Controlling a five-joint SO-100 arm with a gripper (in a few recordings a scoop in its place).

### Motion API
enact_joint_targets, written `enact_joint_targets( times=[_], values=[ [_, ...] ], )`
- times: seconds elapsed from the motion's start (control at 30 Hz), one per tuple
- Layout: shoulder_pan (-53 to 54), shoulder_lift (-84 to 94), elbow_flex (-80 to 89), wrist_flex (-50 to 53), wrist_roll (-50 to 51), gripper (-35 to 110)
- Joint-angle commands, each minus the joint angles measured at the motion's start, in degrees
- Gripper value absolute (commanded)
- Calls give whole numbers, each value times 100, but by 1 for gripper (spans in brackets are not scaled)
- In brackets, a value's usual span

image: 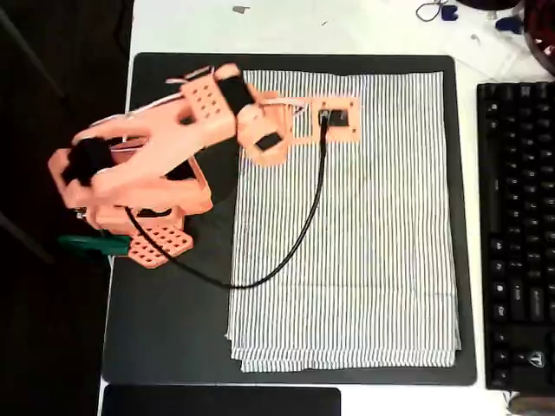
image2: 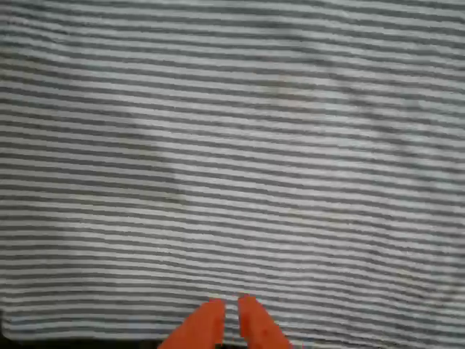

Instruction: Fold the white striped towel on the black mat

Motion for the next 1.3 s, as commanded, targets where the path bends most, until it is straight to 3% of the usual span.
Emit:
enact_joint_targets(
  times=[0.0,0.33,0.8,1.27],
  values=[
    [-290,-360,-536,-105,79,2],
    [-879,-2584,-2452,-281,729,4],
    [-861,-5520,-5221,26,1055,21],
    [-650,-6609,-5792,-299,1318,28]
  ],
)
